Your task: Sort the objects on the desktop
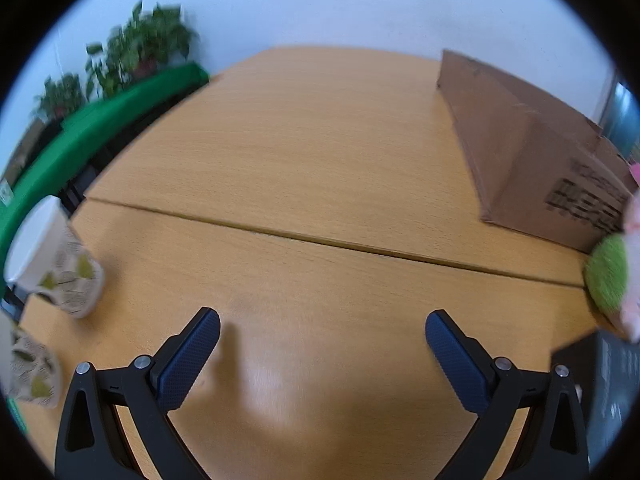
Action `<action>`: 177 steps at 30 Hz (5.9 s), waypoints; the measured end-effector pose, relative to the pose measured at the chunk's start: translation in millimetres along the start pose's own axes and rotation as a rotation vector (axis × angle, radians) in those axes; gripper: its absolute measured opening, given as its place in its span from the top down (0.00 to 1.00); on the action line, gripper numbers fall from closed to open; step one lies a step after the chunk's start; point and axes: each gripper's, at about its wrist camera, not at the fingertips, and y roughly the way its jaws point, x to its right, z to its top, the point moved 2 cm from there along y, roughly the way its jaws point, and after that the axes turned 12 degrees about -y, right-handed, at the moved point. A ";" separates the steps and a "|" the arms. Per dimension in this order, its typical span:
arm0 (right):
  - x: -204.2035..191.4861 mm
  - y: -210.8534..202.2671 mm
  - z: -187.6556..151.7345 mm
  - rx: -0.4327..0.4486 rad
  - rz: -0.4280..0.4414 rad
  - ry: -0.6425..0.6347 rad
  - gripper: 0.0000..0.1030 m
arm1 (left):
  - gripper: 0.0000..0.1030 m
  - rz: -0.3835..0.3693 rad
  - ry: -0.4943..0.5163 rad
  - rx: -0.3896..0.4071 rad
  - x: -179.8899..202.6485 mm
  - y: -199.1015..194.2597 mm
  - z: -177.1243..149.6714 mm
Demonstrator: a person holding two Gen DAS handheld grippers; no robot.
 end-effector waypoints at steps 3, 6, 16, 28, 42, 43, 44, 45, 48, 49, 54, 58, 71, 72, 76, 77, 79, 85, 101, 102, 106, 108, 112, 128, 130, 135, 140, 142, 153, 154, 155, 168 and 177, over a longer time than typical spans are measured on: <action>-39.4 -47.2 -19.5 0.106 -0.083 -0.213 0.00 | 0.00 -0.072 0.062 0.107 27.0 -62.7 -12.2; -73.9 -101.1 -23.4 0.228 -0.069 -0.337 0.00 | 0.00 -0.178 0.110 0.203 56.8 -126.0 -14.1; -202.6 -190.7 23.4 0.420 0.310 -0.433 0.00 | 0.00 -0.507 0.194 0.050 157.0 -127.2 -14.9; -258.5 -42.4 73.3 0.072 0.550 -0.295 0.00 | 0.06 -0.658 0.152 -0.386 196.8 -19.4 -7.9; -250.9 -74.7 40.9 0.082 0.633 -0.403 0.02 | 0.24 -0.619 0.293 -0.371 202.3 -64.0 -59.9; -244.0 -71.7 40.9 0.083 0.643 -0.385 0.00 | 0.24 -0.630 0.279 -0.362 201.1 -63.0 -55.4; -240.0 -67.2 43.4 0.075 0.650 -0.367 0.00 | 0.24 -0.625 0.266 -0.351 199.3 -60.1 -50.6; -235.6 -60.7 46.2 0.057 0.655 -0.341 0.00 | 0.24 -0.610 0.252 -0.350 199.0 -55.7 -44.8; -230.3 -46.2 55.7 0.020 0.721 -0.270 0.00 | 0.23 -0.664 0.202 -0.419 199.5 -36.4 -33.4; -230.2 -44.4 59.2 0.024 0.737 -0.252 0.00 | 0.23 -0.675 0.194 -0.437 202.2 -29.3 -33.0; -235.1 -40.5 61.7 0.035 0.764 -0.225 0.06 | 0.29 -0.648 0.302 -0.373 214.2 -36.1 -42.0; -244.0 -51.3 53.6 0.058 0.752 -0.251 0.14 | 0.36 -0.656 0.300 -0.368 210.3 -43.5 -43.4; -233.9 -150.3 128.6 0.309 0.771 -0.332 0.19 | 0.40 -0.723 0.264 -0.068 212.1 -137.8 26.8; -235.7 -157.8 139.7 0.328 0.773 -0.339 0.19 | 0.40 -0.728 0.268 -0.042 213.2 -144.0 38.0; -237.0 -185.1 193.9 0.409 0.795 -0.375 0.19 | 0.40 -0.746 0.263 0.053 216.9 -165.5 85.1; -236.7 -189.2 204.8 0.421 0.806 -0.378 0.19 | 0.40 -0.751 0.263 0.073 217.6 -170.1 94.4; -237.5 -196.5 226.0 0.444 0.824 -0.384 0.19 | 0.40 -0.761 0.258 0.111 218.5 -178.5 114.5; -251.6 -213.3 282.9 0.474 0.840 -0.423 0.19 | 0.40 -0.767 0.212 0.213 221.9 -194.1 169.1; -294.6 -98.0 388.9 0.352 0.932 -0.369 0.19 | 0.40 -0.674 0.190 0.157 241.4 -85.1 239.1; -297.2 -88.2 392.2 0.342 0.927 -0.366 0.19 | 0.40 -0.675 0.177 0.139 241.0 -70.7 240.5; -313.1 -37.1 415.9 0.285 0.916 -0.348 0.20 | 0.40 -0.663 0.140 0.080 240.0 -18.0 248.6; -319.5 -12.5 423.2 0.256 0.917 -0.336 0.20 | 0.40 -0.641 0.132 0.045 241.2 5.6 248.5; -337.0 50.7 432.6 0.187 0.918 -0.302 0.20 | 0.40 -0.582 0.084 -0.038 238.9 60.7 247.7; -353.4 178.6 423.2 0.019 0.818 -0.176 0.11 | 0.44 -0.445 0.003 -0.286 218.2 133.3 236.0; -341.8 156.7 426.3 0.037 0.808 -0.182 0.03 | 0.44 -0.457 -0.031 -0.220 203.6 109.3 242.8; -307.0 90.5 420.8 0.008 0.712 -0.218 0.00 | 0.37 -0.519 0.051 -0.143 178.1 32.8 228.8; -246.5 30.4 346.5 -0.009 0.544 -0.337 0.00 | 0.37 -0.457 0.206 -0.168 190.9 10.2 190.0; -215.9 25.0 303.2 -0.042 0.474 -0.335 0.00 | 0.37 -0.458 0.216 -0.216 186.3 9.0 163.0; -174.9 28.9 187.4 -0.150 0.360 -0.240 0.00 | 0.37 -0.434 0.172 -0.387 167.0 18.7 96.6; -174.8 27.4 184.7 -0.151 0.351 -0.246 0.00 | 0.37 -0.435 0.166 -0.390 164.7 15.8 92.9; -176.1 25.5 181.2 -0.149 0.336 -0.261 0.00 | 0.37 -0.431 0.168 -0.389 164.2 15.0 91.5; -168.0 -34.6 175.2 0.001 0.337 -0.281 0.00 | 0.37 -0.460 0.153 -0.148 143.7 -63.1 80.2; -163.0 -155.0 133.1 0.259 0.475 -0.340 0.00 | 0.22 -0.558 0.283 0.125 152.3 -186.3 41.7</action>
